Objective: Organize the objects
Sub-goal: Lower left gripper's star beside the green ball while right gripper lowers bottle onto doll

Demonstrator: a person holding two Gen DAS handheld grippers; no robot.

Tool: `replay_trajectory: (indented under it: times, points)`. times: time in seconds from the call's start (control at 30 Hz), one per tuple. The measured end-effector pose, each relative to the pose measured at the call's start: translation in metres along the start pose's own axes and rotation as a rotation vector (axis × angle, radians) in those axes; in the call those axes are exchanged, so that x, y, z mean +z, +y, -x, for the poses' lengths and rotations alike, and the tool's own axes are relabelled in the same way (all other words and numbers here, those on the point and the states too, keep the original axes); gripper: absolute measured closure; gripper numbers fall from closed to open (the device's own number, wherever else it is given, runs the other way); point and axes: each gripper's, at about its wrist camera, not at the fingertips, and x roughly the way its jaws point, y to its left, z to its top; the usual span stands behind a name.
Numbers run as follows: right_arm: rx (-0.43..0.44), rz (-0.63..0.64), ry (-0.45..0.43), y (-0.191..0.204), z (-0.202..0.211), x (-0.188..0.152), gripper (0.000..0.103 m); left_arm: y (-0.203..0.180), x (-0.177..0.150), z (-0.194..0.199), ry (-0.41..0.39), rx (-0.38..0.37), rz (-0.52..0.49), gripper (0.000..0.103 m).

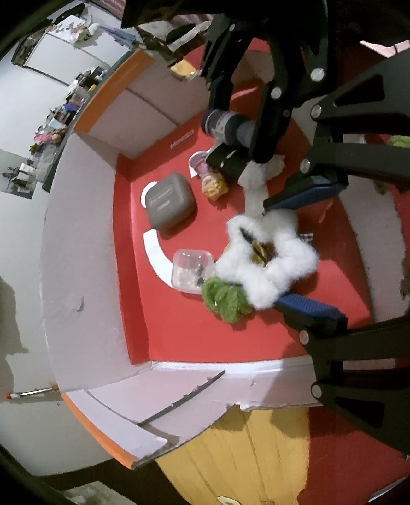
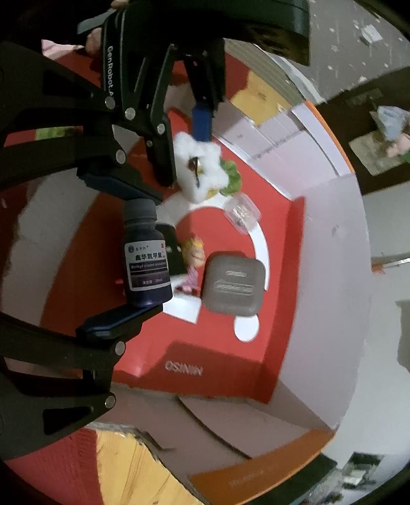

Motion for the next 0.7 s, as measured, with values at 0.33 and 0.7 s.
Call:
replay_trajectory:
  times: [0.33, 0.7]
  points:
    - [-0.028, 0.021, 0.039, 0.002, -0.002, -0.011, 0.043, -0.009, -0.010, 0.014, -0.040, 0.021, -0.041, 0.049]
    - [-0.031, 0.013, 0.000, 0.001, -0.008, -0.009, 0.043, -0.008, -0.011, 0.004, -0.031, 0.040, -0.034, 0.049]
